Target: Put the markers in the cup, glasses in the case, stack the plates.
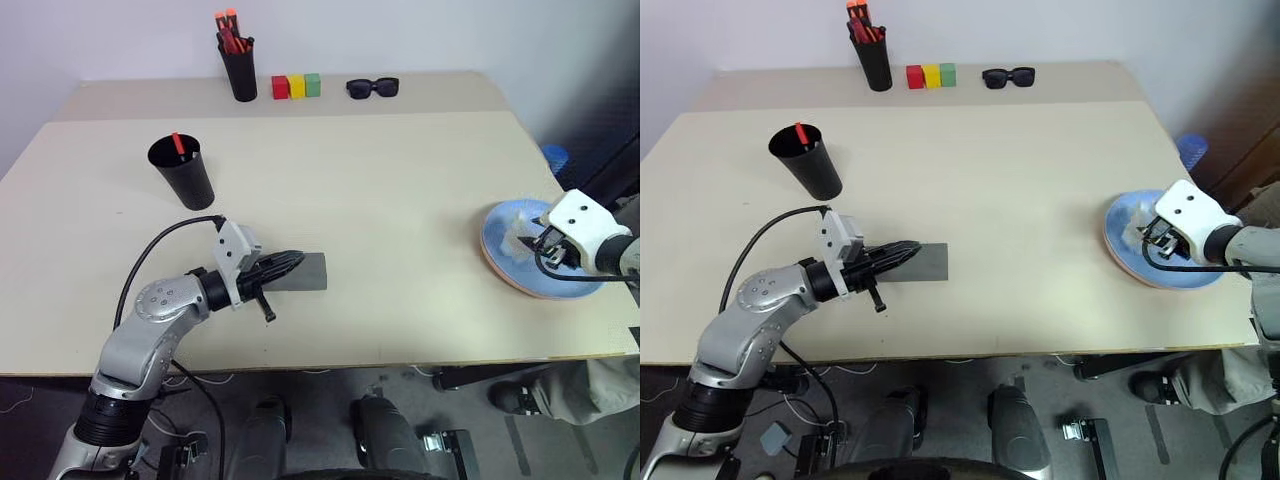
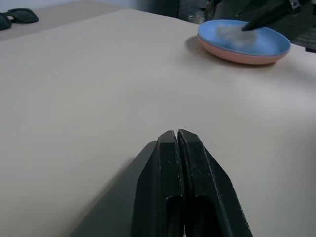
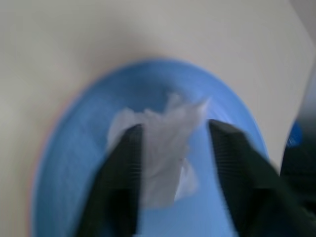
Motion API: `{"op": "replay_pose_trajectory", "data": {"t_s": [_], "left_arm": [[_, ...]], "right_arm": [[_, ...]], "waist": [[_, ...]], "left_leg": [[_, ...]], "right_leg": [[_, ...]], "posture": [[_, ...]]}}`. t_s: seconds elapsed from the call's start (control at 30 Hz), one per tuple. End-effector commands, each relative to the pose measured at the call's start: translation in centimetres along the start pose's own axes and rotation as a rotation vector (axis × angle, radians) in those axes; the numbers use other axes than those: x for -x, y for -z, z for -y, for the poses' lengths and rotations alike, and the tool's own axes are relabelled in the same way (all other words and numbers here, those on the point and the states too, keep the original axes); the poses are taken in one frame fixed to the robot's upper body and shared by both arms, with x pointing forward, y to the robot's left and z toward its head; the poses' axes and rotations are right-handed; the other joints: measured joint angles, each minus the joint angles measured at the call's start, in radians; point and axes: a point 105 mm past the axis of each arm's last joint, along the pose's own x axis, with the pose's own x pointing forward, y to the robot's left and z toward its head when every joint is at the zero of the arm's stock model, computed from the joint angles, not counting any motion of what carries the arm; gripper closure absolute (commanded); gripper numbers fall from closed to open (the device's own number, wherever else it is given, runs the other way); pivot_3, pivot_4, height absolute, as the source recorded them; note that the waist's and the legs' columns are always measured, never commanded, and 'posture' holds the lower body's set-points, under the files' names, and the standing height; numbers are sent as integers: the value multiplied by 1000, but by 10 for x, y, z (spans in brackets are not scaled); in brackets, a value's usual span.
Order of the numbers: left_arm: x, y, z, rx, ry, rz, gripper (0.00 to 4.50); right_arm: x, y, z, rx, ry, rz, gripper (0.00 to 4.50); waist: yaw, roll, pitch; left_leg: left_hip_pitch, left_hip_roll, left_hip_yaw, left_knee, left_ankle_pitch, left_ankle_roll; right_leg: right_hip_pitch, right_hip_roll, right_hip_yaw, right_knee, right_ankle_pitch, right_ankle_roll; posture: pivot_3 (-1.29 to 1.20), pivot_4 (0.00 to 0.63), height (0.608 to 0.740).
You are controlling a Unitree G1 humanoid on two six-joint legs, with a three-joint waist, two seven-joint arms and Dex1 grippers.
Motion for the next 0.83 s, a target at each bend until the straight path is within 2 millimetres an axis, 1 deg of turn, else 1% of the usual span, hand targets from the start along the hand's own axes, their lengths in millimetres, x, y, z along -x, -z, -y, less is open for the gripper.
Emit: {"op": "replay_pose_trajectory", "data": {"t_s": [0.03, 0.1, 0.17, 0.2, 0.23, 0.3, 0.37, 0.4, 0.47, 0.6, 0.7, 0.83], "left_arm": [[26, -10, -28, -26, -171, 41, 4500], [42, -8, -42, -38, -271, 34, 4500], [64, -3, -58, -40, -398, 22, 4500], [70, -2, -61, -40, -434, 19, 4500], [82, 2, -67, -43, -489, 9, 4500], [110, 12, -79, -51, -612, -23, 4500], [132, 20, -81, -46, -678, -52, 4500], [138, 22, -80, -45, -689, -60, 4500], [146, 23, -79, -45, -699, -68, 4500], [153, 26, -77, -46, -710, -87, 4500], [155, 25, -75, -51, -725, -87, 4500], [154, 25, -73, -46, -736, -73, 4500]], "right_arm": [[-4, -29, 3, 21, 36, 138, 1645], [-9, -43, -4, -16, 1, 214, 1645], [-13, -58, -10, -94, -45, 316, 1645], [-14, -63, -11, -117, -61, 346, 1645], [-15, -70, -15, -159, -89, 388, 1645], [-18, -88, -26, -261, -173, 479, 1645], [-21, -97, -35, -304, -248, 523, 1645], [-22, -98, -37, -311, -269, 528, 1645], [-25, -99, -40, -307, -296, 534, 1645], [-32, -97, -48, -287, -317, 535, 1645], [-37, -92, -56, -281, -343, 514, 1645], [-43, -93, -57, -279, -344, 515, 1645]], "waist": [[-7, 0, 0], [-9, 0, 0], [-10, 0, 0], [-8, 0, 0], [-3, 0, 0], [1, 0, 0], [3, 0, 0], [4, 0, 0], [11, 0, 0], [26, 0, 0], [26, 0, 0], [26, 0, 0]], "left_leg": [[1, 1, 0, 0, 0, 0], [1, 1, 0, -1, 0, 0], [1, 1, 0, 0, 0, 0], [1, 1, 0, 0, 0, 0], [1, 1, 0, 0, 0, 0], [1, 0, 0, 0, 0, 0], [1, 1, 0, 0, 0, 0], [0, 1, 0, 0, 0, 0], [0, 0, 0, 0, 0, 0], [0, 0, 0, 0, 0, 0], [-1, 0, 0, 0, 0, 0], [-1, 0, 0, 0, 0, 0]], "right_leg": [[0, 1, 0, 0, 0, 0], [0, 1, 0, 1, 0, 0], [1, 1, 0, 1, 0, 0], [1, 0, 0, 0, 0, 0], [1, 0, 0, 0, 0, 0], [1, 0, 0, 0, 0, 0], [1, 0, 0, 0, 0, 0], [1, 0, 0, 0, 0, 0], [0, 0, 0, -1, 0, 0], [1, -1, 0, -2, 0, 0], [0, -1, 0, -2, 0, 0], [0, -1, 0, -2, 0, 0]], "posture": [[0, 150, 740], [0, 150, 740], [0, 150, 740], [0, 150, 740], [0, 150, 740], [0, 150, 740], [0, 150, 740], [0, 150, 740], [0, 150, 740], [0, 150, 740], [0, 150, 740], [0, 150, 740]]}}
